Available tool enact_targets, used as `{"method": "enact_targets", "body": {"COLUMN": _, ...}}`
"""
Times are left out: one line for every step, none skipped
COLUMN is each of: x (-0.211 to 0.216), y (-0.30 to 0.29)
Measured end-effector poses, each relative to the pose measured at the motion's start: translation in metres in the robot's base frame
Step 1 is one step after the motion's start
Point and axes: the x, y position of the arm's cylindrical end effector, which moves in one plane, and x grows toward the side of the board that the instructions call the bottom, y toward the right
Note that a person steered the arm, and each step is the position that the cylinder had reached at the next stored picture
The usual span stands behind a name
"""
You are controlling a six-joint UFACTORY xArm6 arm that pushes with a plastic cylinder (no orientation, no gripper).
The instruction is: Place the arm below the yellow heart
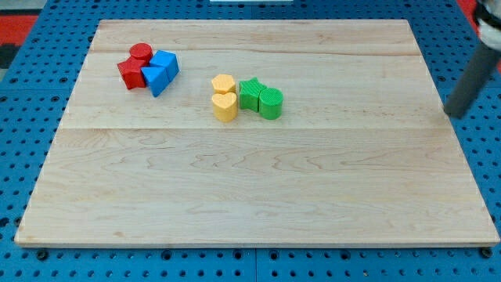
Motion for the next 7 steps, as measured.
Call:
{"method": "enact_targets", "body": {"x": 0.08, "y": 0.0}}
{"method": "enact_targets", "body": {"x": 0.117, "y": -0.022}}
{"method": "enact_targets", "body": {"x": 0.113, "y": -0.023}}
{"method": "enact_targets", "body": {"x": 0.111, "y": -0.025}}
{"method": "enact_targets", "body": {"x": 0.11, "y": -0.068}}
{"method": "enact_targets", "body": {"x": 0.104, "y": -0.138}}
{"method": "enact_targets", "body": {"x": 0.084, "y": -0.207}}
